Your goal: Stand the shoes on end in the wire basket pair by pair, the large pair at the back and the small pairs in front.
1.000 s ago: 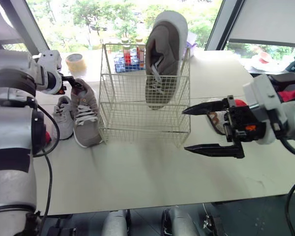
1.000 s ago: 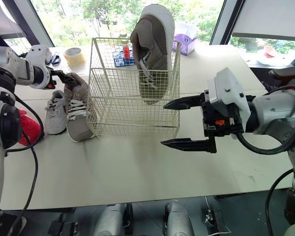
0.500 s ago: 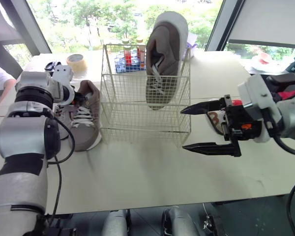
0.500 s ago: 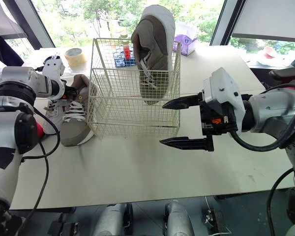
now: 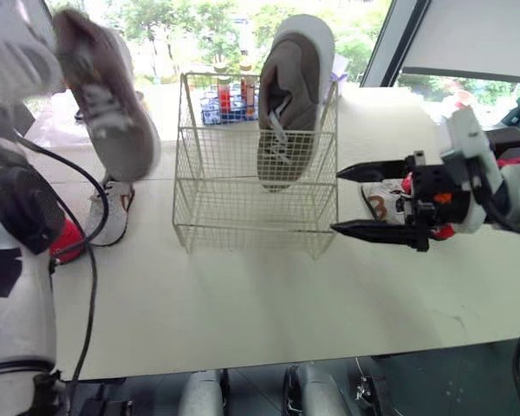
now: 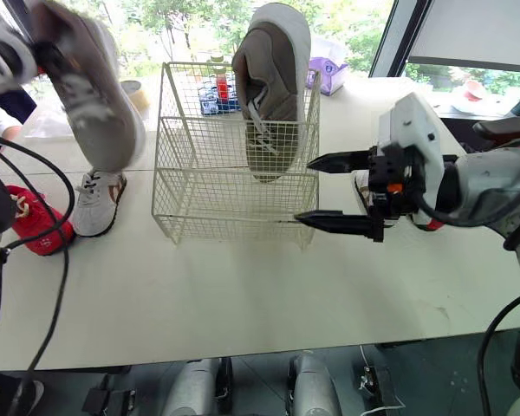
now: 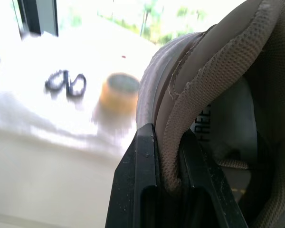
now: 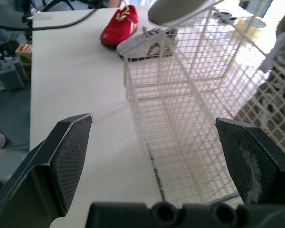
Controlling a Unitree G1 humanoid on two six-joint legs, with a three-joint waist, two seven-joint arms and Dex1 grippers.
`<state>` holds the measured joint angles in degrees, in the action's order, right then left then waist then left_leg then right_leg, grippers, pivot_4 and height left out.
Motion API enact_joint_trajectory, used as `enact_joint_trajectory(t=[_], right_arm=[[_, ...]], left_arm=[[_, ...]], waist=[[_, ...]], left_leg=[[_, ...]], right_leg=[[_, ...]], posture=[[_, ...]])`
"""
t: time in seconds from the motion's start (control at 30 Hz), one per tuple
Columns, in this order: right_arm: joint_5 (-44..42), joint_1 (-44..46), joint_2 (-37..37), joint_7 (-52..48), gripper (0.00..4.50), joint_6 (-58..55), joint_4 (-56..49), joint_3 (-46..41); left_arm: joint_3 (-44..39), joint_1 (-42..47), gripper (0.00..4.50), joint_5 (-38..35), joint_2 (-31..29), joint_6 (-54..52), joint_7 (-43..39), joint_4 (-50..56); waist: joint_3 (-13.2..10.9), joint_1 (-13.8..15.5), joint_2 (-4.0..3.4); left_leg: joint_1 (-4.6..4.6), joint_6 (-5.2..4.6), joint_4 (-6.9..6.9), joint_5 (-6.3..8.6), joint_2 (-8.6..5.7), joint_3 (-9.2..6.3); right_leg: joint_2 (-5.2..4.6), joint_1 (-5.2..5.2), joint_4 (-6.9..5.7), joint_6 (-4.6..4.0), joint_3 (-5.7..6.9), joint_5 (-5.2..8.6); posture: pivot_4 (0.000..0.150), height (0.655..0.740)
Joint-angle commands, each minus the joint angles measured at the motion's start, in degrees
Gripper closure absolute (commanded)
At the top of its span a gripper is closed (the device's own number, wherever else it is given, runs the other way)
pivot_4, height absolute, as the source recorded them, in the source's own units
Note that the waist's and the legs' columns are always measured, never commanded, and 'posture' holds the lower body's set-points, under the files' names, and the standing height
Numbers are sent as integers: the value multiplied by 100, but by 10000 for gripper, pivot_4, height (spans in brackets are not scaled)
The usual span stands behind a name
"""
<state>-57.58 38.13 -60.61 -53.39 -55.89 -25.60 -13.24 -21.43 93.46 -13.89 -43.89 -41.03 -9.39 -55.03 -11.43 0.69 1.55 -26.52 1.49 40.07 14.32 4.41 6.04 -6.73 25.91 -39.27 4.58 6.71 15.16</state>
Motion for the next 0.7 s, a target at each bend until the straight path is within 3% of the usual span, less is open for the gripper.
enact_joint_trajectory(t=[0.03, 0.23, 0.37, 0.7], right_arm=[[-413, 402, -145, 140, 0, -202, 292, -479], [-438, 795, -213, 75, 0, -290, 687, -391], [-574, 960, -272, 172, 0, -515, 731, -364], [-783, 574, -384, 671, 0, -787, 239, -695]], left_arm=[[-241, -391, 44694, -515, 164, 617, -486, 1821], [-113, -1111, 44694, -940, 1288, 1785, -748, 3773], [219, -1269, 44694, -765, 1927, 2621, -882, 3793], [756, -1411, 44694, -280, 2591, 3853, -713, 3104]], waist=[[1, 13, 1], [4, 67, 7], [4, 92, 6], [4, 9, 6]], left_leg=[[0, 0, 1, 0, 0, 0], [6, -1, 16, 0, -3, -9], [9, -2, 17, 1, -4, -7], [12, -3, 10, 1, -4, -7]], right_leg=[[-1, -1, 0, 0, -1, 0], [-2, -24, 2, 4, 5, -4], [-3, -26, 2, 6, 4, -5], [-1, -26, 4, 6, 4, -5]], posture=[[1500, 6938], [1500, 6938], [1500, 6938], [1500, 6938]])
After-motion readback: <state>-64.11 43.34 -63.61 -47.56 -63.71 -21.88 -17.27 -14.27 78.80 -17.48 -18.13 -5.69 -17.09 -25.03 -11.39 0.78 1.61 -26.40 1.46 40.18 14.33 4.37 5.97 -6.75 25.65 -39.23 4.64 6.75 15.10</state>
